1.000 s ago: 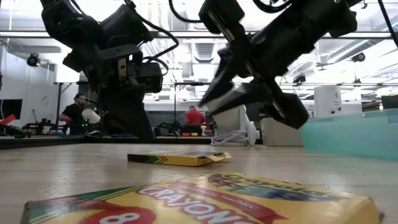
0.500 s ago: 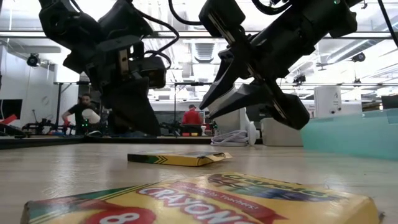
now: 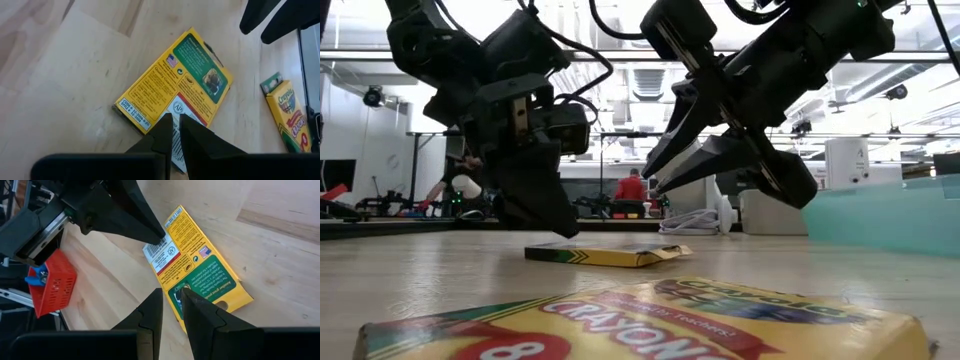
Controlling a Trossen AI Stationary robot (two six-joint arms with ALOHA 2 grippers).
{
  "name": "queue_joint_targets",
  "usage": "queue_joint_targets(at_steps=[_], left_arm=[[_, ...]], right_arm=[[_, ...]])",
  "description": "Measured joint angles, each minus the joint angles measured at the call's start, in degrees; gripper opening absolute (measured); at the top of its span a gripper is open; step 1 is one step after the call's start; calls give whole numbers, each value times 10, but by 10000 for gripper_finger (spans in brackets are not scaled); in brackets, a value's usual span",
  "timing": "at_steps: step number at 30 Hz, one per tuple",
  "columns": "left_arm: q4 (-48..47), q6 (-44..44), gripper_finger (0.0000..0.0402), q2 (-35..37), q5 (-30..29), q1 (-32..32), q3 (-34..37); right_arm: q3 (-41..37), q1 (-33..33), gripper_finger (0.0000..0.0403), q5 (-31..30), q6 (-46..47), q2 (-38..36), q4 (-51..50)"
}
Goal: Pick & Place School Supplies
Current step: Put the crayon box into the green bin
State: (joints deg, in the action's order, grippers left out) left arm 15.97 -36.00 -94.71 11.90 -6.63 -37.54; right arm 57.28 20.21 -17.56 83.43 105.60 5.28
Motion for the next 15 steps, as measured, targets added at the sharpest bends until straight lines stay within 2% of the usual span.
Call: queue_joint_targets(at_steps=[15], left_arm=[[-5,-21,37,2,-4,3,-1]], right_arm=[[0,0,68,0,3,0,-1]])
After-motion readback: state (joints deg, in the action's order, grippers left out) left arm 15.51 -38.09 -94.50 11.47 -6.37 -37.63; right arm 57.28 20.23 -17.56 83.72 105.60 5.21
